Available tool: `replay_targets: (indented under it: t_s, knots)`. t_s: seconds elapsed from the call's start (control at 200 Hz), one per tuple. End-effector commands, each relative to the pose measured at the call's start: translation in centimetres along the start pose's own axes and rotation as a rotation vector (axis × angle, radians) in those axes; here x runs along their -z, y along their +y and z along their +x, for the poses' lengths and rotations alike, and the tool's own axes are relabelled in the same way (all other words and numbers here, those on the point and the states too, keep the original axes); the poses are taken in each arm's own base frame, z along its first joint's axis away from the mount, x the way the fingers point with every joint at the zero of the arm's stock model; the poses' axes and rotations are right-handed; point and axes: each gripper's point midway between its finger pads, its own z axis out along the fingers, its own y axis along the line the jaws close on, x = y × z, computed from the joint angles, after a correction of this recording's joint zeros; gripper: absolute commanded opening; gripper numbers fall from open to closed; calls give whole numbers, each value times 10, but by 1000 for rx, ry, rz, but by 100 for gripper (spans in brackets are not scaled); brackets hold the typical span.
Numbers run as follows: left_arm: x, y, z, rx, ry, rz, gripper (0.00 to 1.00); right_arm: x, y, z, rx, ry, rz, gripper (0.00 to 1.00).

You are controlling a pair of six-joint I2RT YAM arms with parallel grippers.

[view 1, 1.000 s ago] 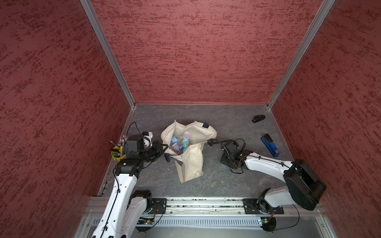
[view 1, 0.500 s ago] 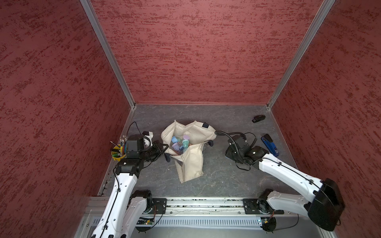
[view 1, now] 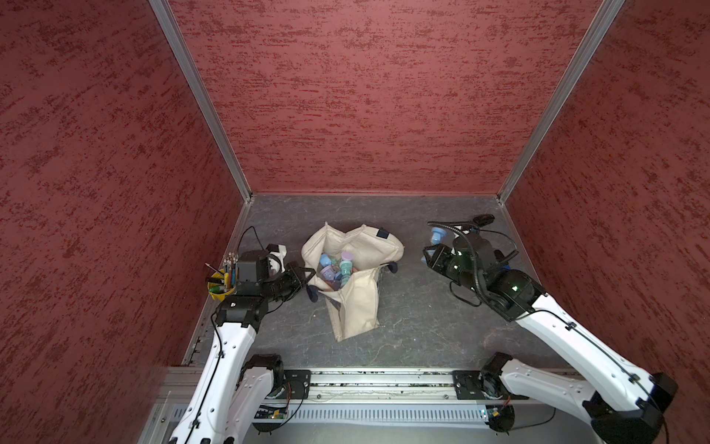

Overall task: Put the hourglass into the canvas bag
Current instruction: Pick up the hourglass from the center of the board, then place the hourglass in the canvas bag.

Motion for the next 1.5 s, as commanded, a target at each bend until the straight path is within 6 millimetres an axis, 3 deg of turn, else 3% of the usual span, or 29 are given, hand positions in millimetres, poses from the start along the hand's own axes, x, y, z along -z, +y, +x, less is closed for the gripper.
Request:
replay_targets:
  t_s: [0.0,0.245,0.406,0.571,0.787,1.142,1.493]
  knots:
    - [1,-10,-1,-23,3,27,0,9,35,-16,34,-48,-119,0]
    - [1,-14,-1,-31,7,27,0,23,85,-22,95,-71,-265,0]
    - [1,-17,0,-42,5,32,0,24,124,-15,164,-63,-338,0]
    - [0,-18,3,-55,10,27,0,8,156,-2,228,-28,-368,0]
    - [2,-21,2,-61,10,27,0,-28,180,16,315,49,-378,0]
    - [2,-23,7,-67,20,33,0,-88,186,55,427,182,-329,0]
    - [2,-21,6,-77,13,19,0,-113,165,105,495,321,-301,0]
